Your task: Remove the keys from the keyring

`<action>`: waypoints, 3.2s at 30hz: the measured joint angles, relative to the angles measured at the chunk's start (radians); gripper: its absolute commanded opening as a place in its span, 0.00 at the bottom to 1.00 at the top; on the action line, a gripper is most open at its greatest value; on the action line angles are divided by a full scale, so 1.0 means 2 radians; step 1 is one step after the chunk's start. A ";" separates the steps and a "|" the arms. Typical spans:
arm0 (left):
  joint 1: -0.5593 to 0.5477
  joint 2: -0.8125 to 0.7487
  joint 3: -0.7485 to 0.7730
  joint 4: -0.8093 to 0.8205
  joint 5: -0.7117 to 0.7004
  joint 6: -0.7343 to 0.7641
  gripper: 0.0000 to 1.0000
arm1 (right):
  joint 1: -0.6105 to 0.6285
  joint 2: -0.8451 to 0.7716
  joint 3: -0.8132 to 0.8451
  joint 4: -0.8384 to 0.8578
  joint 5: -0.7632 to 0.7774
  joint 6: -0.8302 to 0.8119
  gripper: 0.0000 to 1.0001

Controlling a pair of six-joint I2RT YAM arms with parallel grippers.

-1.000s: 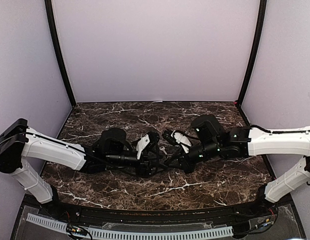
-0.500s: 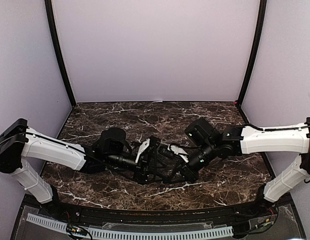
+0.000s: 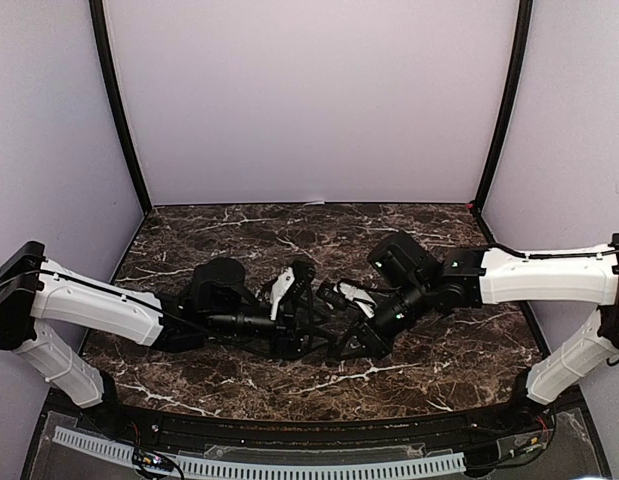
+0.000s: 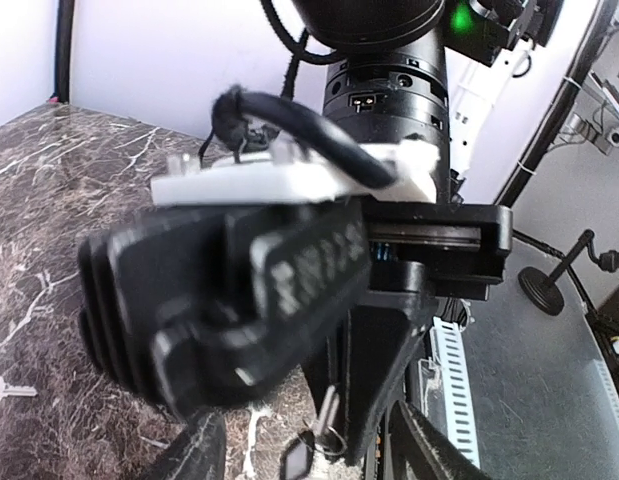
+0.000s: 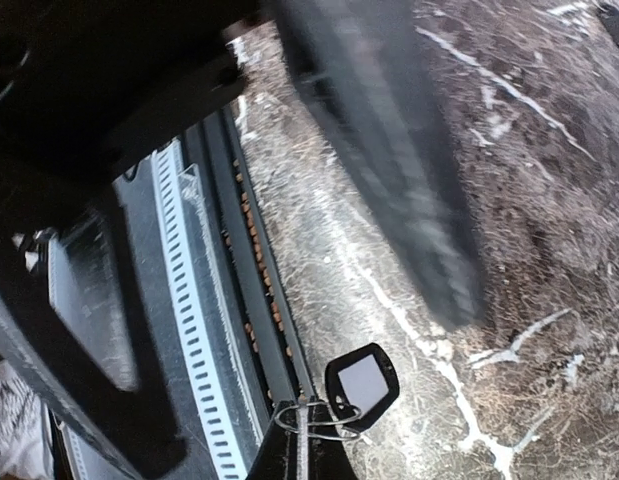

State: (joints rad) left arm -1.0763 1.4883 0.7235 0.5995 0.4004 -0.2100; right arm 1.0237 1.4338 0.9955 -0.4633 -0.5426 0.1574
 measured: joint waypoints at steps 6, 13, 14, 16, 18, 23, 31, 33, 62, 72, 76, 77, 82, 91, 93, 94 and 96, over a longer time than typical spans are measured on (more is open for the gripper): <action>0.006 -0.001 -0.020 0.022 -0.031 -0.042 0.56 | -0.046 0.013 0.003 0.004 0.027 0.037 0.00; 0.011 0.002 -0.017 0.044 -0.030 -0.073 0.41 | -0.065 0.012 0.003 0.014 0.033 0.055 0.00; 0.012 0.006 -0.012 0.044 -0.030 -0.076 0.39 | -0.065 0.012 0.003 0.015 0.033 0.057 0.00; 0.012 0.016 -0.002 0.044 -0.030 -0.085 0.38 | -0.065 0.012 0.003 0.016 0.033 0.059 0.00; 0.012 0.026 0.007 0.043 -0.030 -0.092 0.37 | -0.065 0.011 0.003 0.018 0.033 0.060 0.00; 0.012 0.048 0.026 0.042 -0.023 -0.101 0.36 | -0.065 0.007 0.003 0.020 0.032 0.065 0.00; 0.016 0.056 0.030 0.044 -0.029 -0.111 0.42 | -0.065 0.000 0.003 0.023 0.060 0.068 0.00; 0.019 0.056 0.028 0.052 -0.033 -0.113 0.44 | -0.065 -0.008 0.003 0.028 0.067 0.068 0.00; 0.032 0.080 0.032 0.087 0.014 -0.129 0.17 | -0.067 -0.002 0.003 0.056 0.007 0.060 0.00; 0.036 0.080 0.030 0.087 0.015 -0.137 0.04 | -0.068 -0.002 0.001 0.055 0.004 0.042 0.00; 0.036 0.080 0.029 0.085 0.014 -0.137 0.00 | -0.068 -0.002 0.001 0.052 0.003 0.040 0.00; 0.037 0.080 0.029 0.085 0.014 -0.137 0.00 | -0.068 -0.002 0.001 0.051 0.004 0.040 0.00; 0.037 0.080 0.026 0.085 0.008 -0.135 0.00 | -0.068 -0.002 0.001 0.043 0.007 0.040 0.00; 0.037 0.074 0.007 0.100 0.006 -0.122 0.00 | -0.068 0.004 0.001 0.032 0.016 0.045 0.00; 0.037 0.070 0.004 0.103 0.006 -0.117 0.00 | -0.068 0.008 0.001 0.031 0.016 0.046 0.00; 0.037 0.068 0.003 0.104 0.006 -0.115 0.00 | -0.068 0.010 0.001 0.029 0.016 0.046 0.00; 0.037 0.065 0.003 0.110 0.007 -0.110 0.00 | -0.068 0.012 0.001 0.025 0.016 0.046 0.00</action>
State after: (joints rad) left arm -1.0031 1.6180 0.7292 0.8192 0.4152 -0.4305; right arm 0.8879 1.4570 0.9970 -0.4141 -0.5114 0.2489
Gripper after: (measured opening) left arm 0.008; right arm 0.008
